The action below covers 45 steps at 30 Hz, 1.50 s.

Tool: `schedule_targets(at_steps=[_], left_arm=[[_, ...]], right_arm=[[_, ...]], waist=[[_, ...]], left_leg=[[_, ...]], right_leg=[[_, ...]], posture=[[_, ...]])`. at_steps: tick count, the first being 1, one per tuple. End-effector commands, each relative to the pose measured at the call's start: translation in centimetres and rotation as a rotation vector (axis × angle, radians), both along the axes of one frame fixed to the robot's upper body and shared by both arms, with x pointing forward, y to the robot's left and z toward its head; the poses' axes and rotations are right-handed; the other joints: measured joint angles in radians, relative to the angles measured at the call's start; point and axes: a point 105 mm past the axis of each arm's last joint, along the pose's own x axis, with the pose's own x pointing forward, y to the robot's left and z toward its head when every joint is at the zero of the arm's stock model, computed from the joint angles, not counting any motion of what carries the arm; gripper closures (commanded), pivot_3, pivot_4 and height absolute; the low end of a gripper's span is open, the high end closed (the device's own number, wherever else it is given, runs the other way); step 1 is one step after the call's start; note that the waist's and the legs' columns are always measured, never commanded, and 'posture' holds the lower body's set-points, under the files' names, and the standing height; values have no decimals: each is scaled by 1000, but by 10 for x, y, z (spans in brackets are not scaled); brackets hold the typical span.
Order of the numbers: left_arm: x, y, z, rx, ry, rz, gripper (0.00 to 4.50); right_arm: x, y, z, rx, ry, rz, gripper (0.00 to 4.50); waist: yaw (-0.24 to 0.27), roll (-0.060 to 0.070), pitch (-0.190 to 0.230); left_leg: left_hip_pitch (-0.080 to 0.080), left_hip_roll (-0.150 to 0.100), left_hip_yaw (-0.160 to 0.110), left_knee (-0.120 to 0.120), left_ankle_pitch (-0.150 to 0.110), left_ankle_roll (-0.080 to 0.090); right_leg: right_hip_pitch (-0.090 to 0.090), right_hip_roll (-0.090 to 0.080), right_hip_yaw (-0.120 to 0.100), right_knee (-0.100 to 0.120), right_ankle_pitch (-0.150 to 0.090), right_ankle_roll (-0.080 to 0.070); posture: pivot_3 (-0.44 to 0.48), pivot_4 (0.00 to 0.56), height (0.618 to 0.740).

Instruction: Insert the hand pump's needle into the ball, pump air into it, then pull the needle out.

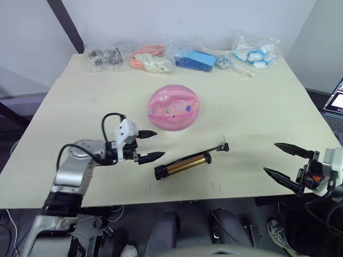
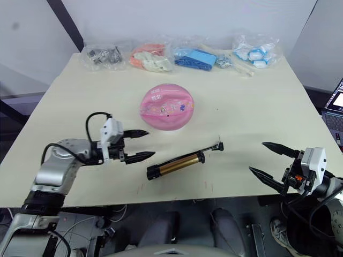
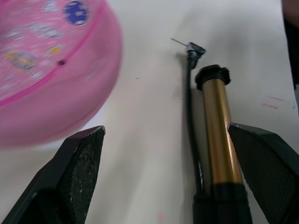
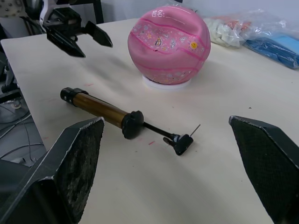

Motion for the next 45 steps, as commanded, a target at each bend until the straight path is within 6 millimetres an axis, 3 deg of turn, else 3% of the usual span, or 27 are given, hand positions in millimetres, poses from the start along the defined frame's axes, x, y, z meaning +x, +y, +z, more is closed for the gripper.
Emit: schedule_targets(at_steps=[1, 13, 19, 34, 39, 45], left_arm=[[9, -13, 3, 57, -45, -11, 50], [16, -38, -20, 143, -9, -64, 50], [29, -54, -39, 187, 5, -63, 50], [43, -100, -51, 217, -18, -181, 50], [41, -118, -60, 252, 2, -219, 50], [41, -127, -67, 303, 27, -239, 50]], right_arm=[[-2, -1, 7, -1, -48, -5, 0], [-9, -3, 12, 10, -83, -13, 0], [-13, 3, 10, 12, -77, 29, 0], [-12, 5, 9, 13, -82, 48, 0], [-9, -7, 3, 28, -82, -31, 0], [-13, -5, -2, 17, -79, -23, 0]], waist=[[-1, 0, 0], [0, 0, 0], [11, 0, 0], [15, -1, 0], [15, -1, 0], [13, -1, 0]], left_leg=[[0, 0, 0, 0, 0, 0], [0, 0, 0, 1, 0, 0], [0, -1, 0, 2, 0, 0], [-1, -1, 0, 3, 0, 1], [-1, -2, 0, 3, 0, 1], [-1, -2, 0, 3, -1, 1]], right_leg=[[0, 0, 0, 0, 0, 0], [0, 0, 0, 0, 0, 0], [1, 0, 0, 0, 0, 0], [1, 0, 0, 0, 0, 0], [1, 0, 0, 0, 0, 0], [1, 0, 0, 0, 0, 0]], posture=[[0, 150, 740], [0, 150, 740], [0, 150, 740], [0, 150, 740], [0, 150, 740], [0, 150, 740]])
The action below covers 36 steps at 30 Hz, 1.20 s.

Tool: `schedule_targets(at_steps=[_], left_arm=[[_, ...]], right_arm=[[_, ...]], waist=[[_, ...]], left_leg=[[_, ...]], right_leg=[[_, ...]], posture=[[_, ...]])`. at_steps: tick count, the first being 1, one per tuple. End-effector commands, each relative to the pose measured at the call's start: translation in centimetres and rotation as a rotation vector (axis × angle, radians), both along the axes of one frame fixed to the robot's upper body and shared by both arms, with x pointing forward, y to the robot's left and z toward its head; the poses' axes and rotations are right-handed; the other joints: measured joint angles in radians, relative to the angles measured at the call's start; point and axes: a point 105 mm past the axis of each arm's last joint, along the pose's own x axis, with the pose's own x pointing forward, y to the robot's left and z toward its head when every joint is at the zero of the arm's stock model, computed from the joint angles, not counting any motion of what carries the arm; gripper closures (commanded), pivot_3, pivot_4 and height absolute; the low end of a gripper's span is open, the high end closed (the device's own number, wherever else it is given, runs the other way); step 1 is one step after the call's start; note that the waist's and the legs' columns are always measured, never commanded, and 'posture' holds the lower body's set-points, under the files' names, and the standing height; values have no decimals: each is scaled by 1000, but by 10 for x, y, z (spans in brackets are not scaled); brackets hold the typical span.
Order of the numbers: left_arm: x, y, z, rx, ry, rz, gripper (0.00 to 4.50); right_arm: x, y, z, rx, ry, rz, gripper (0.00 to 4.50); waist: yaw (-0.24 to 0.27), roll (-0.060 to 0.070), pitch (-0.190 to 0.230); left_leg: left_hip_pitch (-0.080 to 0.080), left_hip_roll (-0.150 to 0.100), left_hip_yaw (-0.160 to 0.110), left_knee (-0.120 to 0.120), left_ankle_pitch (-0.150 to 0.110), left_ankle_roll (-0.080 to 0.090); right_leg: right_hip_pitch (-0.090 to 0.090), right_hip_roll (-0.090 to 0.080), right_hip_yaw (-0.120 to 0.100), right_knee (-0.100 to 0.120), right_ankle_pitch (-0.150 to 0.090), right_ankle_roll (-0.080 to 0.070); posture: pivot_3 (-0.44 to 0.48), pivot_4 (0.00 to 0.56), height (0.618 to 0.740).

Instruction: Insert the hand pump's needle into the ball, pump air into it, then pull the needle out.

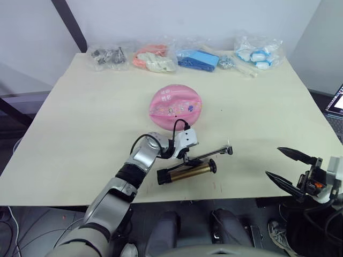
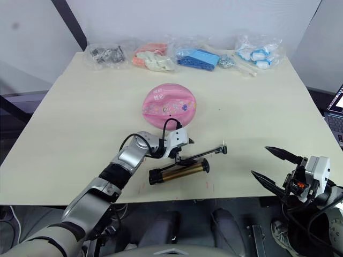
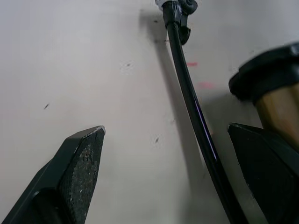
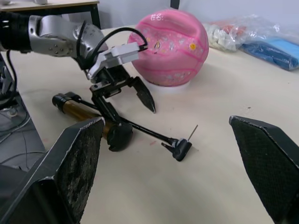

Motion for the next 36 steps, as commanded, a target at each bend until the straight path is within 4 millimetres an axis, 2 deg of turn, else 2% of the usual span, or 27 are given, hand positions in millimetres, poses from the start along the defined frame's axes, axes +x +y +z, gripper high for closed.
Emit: schedule_targets(at_steps=[1, 2, 3, 4, 5, 7, 8, 10, 11, 13, 16, 21, 24, 28, 33, 36], left_arm=[[1, -5, 1, 40, -2, -22, 50], [0, -5, -1, 42, 12, -18, 50], [-1, -5, -1, 42, 20, -20, 524], [-1, -5, -2, 40, 25, -20, 573], [-2, -6, -1, 34, 26, -20, 1115], [-2, -7, 0, 21, 22, -23, 1530], [-2, -7, 1, 14, 22, -21, 2212], [-4, -10, 4, -21, 34, -28, 3134], [-5, -12, 6, -37, 41, -31, 3428], [-8, -15, 10, -68, 46, -48, 4403], [-8, -17, 16, -102, 34, -51, 4489], [-4, -27, 43, -314, 67, 15, 4489], [-7, -28, 49, -343, 38, -6, 4489], [-12, -25, 74, -480, -60, -36, 4489], [-10, -25, 80, -493, -113, -23, 4489], [-10, -26, 81, -498, -128, -23, 4489]], right_arm=[[-3, -1, 8, -19, -52, -3, 0], [-2, -2, 8, -18, -55, -8, 0], [-2, -2, 8, -18, -56, -9, 0], [-2, -2, 8, -19, -56, -9, 0], [-3, -2, 8, -19, -55, -8, 0], [-3, -2, 8, -19, -53, -8, 0], [-2, -2, 8, -18, -53, -9, 0], [0, -3, 7, -9, -28, -34, 0], [1, -3, 7, 5, -19, -39, 0], [2, -3, 7, 16, 0, -48, 0], [4, -3, 8, 30, 8, -70, 0], [14, -2, 10, 59, 30, -164, 0], [17, 1, 10, 108, 83, -204, 0], [38, 28, 20, 234, 199, -295, 0], [53, 45, 33, 445, 337, -376, 0], [54, 57, 37, 530, 399, -360, 0]], waist=[[1, 0, 0], [1, 0, 0], [1, 0, 0], [1, 0, 0], [1, 0, 0], [1, 0, 0], [1, 0, 0], [1, 0, 0], [1, 0, 0], [1, 0, 0], [1, 0, 0], [2, 0, 0], [2, 0, 0], [-8, 0, 0], [5, 0, 0], [8, 0, 0]], left_leg=[[0, 0, 0, 0, 0, 0], [0, 0, 0, 0, 0, 0], [0, 0, 0, 0, 0, 0], [0, 0, 0, 0, 0, 0], [0, 0, 0, 0, 0, 0], [0, 0, 0, 0, 0, 0], [0, 0, 0, 0, 0, 0], [0, 0, 0, 0, 0, 0], [0, 0, 0, 0, 0, 0], [0, 0, 0, 0, 0, 0], [0, 0, 0, 0, 0, 0], [0, 0, 0, 0, 0, 0], [0, 0, -1, 0, 0, 0], [0, 1, 0, 0, 0, 0], [-1, 0, -1, 0, 0, 0], [-3, -1, -3, 1, 0, 0]], right_leg=[[0, 0, 0, 0, 0, 0], [0, 0, 0, 0, 0, 0], [0, 0, 0, 0, 0, 0], [0, 0, 0, 0, 0, 0], [0, 0, 0, 0, 0, 0], [0, 0, 0, 0, 0, 0], [0, 0, 0, 0, 0, 0], [0, 0, 0, 0, 0, 0], [0, 0, 0, 0, 0, 0], [0, 0, 0, 0, 0, 0], [0, 0, 0, 0, 0, 0], [0, 0, 0, 0, 0, 0], [0, 0, 0, 0, 0, 0], [0, 0, 1, 1, 0, 0], [0, 0, 0, 0, 0, -1], [0, -1, 0, 0, 0, -1]], posture=[[0, 150, 740], [0, 150, 740], [0, 150, 740], [0, 150, 740], [0, 150, 740], [0, 150, 740], [0, 150, 740], [0, 150, 740], [0, 150, 740], [0, 150, 740], [0, 150, 740], [0, 150, 740], [0, 150, 740], [0, 150, 740], [0, 150, 740], [0, 150, 740]])
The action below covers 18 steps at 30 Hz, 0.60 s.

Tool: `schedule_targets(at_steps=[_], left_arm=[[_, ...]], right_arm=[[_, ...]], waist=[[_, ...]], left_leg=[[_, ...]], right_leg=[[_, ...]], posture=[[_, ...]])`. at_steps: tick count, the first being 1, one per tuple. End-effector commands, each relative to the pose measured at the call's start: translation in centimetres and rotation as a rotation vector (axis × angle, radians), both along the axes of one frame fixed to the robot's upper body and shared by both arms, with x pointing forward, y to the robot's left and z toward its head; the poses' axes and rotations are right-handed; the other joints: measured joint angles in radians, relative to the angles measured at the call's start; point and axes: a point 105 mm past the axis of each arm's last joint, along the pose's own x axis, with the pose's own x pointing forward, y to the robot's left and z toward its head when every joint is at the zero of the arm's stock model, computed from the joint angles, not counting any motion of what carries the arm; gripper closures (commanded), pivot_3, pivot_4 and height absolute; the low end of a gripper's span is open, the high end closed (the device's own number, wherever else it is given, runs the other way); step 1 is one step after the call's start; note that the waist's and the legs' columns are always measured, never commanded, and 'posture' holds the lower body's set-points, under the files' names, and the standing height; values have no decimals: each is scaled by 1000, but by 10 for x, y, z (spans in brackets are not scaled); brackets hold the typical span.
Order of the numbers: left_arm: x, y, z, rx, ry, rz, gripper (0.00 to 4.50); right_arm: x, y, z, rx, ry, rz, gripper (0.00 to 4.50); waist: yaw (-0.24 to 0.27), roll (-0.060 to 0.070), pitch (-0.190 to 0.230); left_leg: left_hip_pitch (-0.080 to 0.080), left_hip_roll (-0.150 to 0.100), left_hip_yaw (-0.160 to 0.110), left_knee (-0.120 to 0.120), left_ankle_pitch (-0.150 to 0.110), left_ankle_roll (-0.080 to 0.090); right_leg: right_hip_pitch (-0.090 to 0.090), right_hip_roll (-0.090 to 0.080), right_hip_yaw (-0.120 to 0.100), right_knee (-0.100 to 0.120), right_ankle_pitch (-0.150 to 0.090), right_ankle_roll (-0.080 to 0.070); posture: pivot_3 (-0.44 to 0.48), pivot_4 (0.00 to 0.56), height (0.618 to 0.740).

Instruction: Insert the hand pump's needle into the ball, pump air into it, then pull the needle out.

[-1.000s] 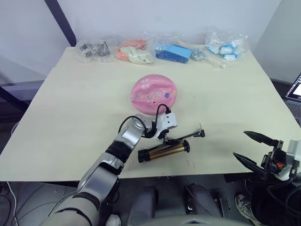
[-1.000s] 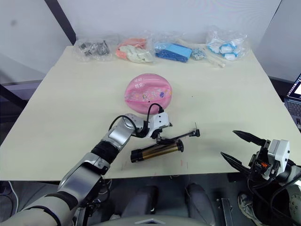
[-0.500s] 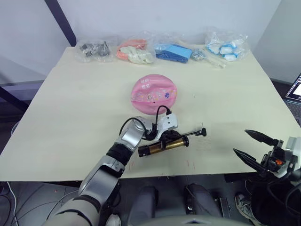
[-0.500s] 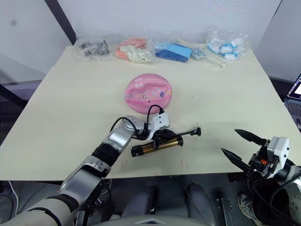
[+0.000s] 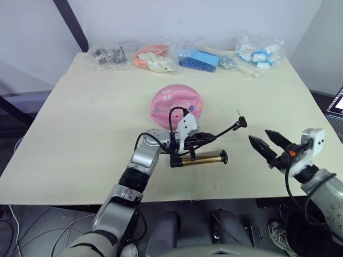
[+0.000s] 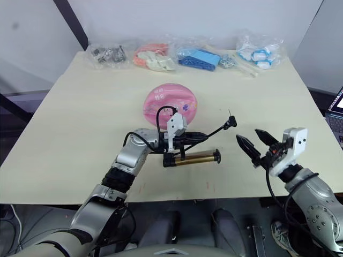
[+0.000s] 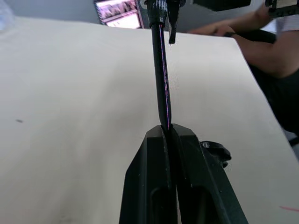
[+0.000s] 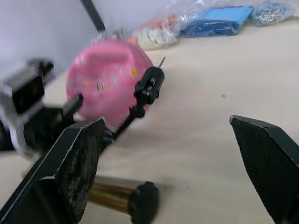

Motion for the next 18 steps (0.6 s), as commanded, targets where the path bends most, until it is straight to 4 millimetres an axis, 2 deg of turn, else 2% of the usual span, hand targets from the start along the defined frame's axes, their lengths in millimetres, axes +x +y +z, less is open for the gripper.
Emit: schedule_targets(at_steps=[1, 7, 18], left_arm=[[-1, -4, 16, -50, -64, -12, 4489], [-1, -5, 17, -51, -62, -14, 4489], [-1, -6, 11, -20, -62, -26, 4489]], right_arm=[[-2, 13, 15, 115, 24, 5, 0], [6, 28, 21, 251, 80, -20, 0], [17, 35, 18, 250, 132, -50, 0]], waist=[[-1, 0, 0], [-9, 0, 0], [-9, 0, 0]], left_leg=[[0, -1, 0, 0, 0, 1], [0, 0, 0, 3, -1, 1], [0, 0, 0, 3, -1, 2]], right_leg=[[0, 0, 0, 0, 0, 0], [0, 1, 0, 1, 0, 1], [0, 1, 0, 1, 0, 1]], posture=[[0, 150, 740], [0, 150, 740], [0, 150, 740]])
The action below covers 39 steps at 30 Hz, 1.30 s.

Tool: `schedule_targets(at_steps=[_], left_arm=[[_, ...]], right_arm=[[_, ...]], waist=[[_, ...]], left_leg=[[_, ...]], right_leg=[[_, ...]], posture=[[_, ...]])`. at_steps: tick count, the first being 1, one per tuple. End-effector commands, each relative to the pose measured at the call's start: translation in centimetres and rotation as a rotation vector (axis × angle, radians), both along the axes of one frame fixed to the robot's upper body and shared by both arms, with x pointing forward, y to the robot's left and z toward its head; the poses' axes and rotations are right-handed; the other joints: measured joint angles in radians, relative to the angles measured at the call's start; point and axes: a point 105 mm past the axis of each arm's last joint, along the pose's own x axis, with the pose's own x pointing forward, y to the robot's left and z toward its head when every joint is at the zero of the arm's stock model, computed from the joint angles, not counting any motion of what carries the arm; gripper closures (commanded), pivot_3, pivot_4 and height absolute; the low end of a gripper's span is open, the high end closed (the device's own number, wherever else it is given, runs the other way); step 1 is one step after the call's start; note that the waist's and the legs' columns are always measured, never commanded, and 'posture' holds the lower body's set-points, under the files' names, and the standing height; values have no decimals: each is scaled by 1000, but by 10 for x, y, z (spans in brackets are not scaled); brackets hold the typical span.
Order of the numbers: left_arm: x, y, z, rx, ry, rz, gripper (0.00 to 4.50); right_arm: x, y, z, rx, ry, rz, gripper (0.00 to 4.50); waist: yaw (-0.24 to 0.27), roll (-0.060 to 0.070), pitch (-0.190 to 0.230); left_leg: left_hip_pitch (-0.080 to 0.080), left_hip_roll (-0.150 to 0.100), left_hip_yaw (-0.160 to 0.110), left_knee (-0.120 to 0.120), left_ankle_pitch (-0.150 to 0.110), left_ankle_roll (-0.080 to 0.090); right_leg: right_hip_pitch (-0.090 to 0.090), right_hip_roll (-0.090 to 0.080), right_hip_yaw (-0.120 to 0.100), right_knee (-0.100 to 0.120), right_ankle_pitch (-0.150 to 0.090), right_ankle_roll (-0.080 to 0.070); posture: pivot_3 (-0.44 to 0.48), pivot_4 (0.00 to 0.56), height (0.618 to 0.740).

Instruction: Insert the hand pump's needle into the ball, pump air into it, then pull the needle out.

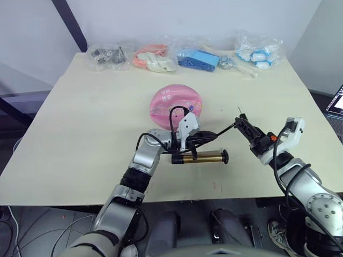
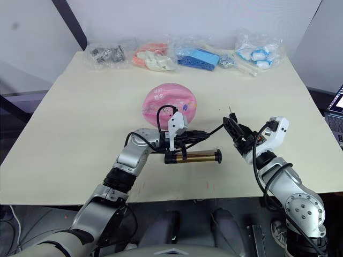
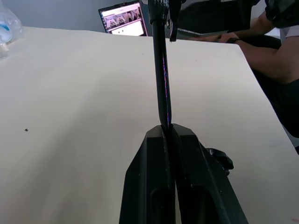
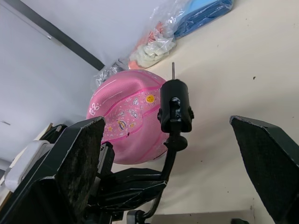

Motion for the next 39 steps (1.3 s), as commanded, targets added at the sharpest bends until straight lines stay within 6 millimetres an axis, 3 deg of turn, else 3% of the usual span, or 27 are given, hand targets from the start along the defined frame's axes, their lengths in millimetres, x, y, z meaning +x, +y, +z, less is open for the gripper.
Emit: schedule_targets(at_steps=[1, 39], left_arm=[[0, 1, 8, 6, -57, -19, 4489], [-3, 5, -2, 43, -54, -52, 4489]], right_arm=[[1, 1, 7, -22, -12, 10, 0], [10, 4, 4, -84, 58, 72, 0]], waist=[[-1, 0, 0], [-1, 0, 0]], left_leg=[[0, 0, 0, 0, 0, 0], [0, 0, 0, 0, 0, 1]], right_leg=[[0, 0, 0, 0, 0, 0], [0, 0, 0, 0, 0, 0]], posture=[[0, 150, 740], [0, 150, 740]])
